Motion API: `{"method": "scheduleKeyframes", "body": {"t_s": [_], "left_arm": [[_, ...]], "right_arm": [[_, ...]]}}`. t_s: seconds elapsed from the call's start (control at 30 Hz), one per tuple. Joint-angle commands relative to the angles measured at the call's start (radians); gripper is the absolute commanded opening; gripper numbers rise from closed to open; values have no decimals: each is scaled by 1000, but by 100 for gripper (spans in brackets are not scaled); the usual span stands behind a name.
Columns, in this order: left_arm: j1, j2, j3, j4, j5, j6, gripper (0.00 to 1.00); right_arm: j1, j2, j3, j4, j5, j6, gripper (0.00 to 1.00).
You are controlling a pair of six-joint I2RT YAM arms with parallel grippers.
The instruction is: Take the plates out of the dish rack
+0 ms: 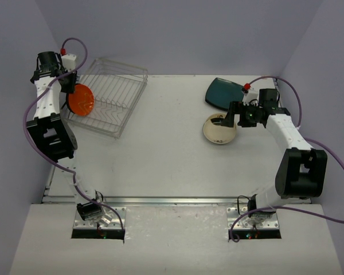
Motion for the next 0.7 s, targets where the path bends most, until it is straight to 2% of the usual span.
{"method": "scheduleKeyframes", "body": {"t_s": [0.0,0.67], "left_arm": [[-4,19,59,43,-45,-24,26],[0,85,67,35,-58,-11,26]], "right_arm": [[7,-28,-6,35,-2,2,99],[6,-12,-14,46,1,-2,99]]}}
